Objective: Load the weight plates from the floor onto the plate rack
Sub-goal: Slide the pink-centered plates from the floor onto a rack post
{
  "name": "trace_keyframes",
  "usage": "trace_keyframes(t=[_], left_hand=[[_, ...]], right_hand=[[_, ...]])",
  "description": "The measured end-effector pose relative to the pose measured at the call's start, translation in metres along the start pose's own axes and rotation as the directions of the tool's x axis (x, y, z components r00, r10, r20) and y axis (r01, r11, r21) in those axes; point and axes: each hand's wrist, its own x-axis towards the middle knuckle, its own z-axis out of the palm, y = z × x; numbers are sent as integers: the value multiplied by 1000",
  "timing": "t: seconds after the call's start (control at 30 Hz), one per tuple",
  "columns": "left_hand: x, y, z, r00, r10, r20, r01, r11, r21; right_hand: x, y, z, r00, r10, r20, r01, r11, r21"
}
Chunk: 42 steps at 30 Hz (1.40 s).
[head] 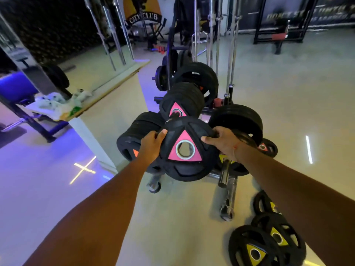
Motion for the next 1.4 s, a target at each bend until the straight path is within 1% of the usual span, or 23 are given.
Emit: trace_keyframes(t=[0.13, 0.23, 0.3, 0.43, 0.57, 0.67, 0.77, 0.93, 1.0, 1.1, 1.2, 1.3, 1.4], left_hand=[[46, -33, -25, 989, 144, -20, -143, 988, 57], [88, -58, -31, 978, 207, -1, -206, 976, 73], [112, -76, -32, 971, 238, 21, -239, 968, 72], [145, -97, -26, 947, 305, 101, -310, 950, 42], [162, -108, -12, 940, 319, 123, -318, 948, -28], [173, -114, -5, 934, 331, 135, -328, 944, -44], [181, -121, -4, 923, 346, 168, -343, 938, -48], [190, -126, -2, 902, 398, 167, -403, 915, -3], [192, -126, -5, 884, 420, 204, -435, 900, 32], [197, -128, -10, 850, 436, 297, -480, 872, 93], [205, -131, -10, 824, 442, 354, -508, 853, 118], [214, -127, -5, 839, 404, 364, -475, 871, 128], [225, -113, 7, 875, 362, 321, -422, 895, 142]], right_hand=[[43, -8, 46, 996, -55, -68, 51, 997, -50], [80, 5, 75, 990, -61, -126, 51, 996, -79], [100, 16, 92, 986, -61, -154, 46, 994, -101], [118, 21, 113, 965, -40, -259, 12, 994, -110], [133, 25, 120, 952, -24, -306, -19, 990, -137], [139, 26, 121, 941, -32, -336, -25, 986, -163], [141, 25, 121, 946, -60, -317, -9, 977, -212], [138, 22, 119, 947, -116, -298, 19, 951, -309], [137, 23, 121, 944, -143, -297, 36, 941, -336], [135, 27, 124, 935, -191, -299, 70, 925, -372], [135, 26, 128, 922, -240, -305, 91, 897, -432], [147, 19, 130, 908, -250, -336, 78, 889, -450], [166, 9, 130, 874, -239, -424, 18, 886, -463]])
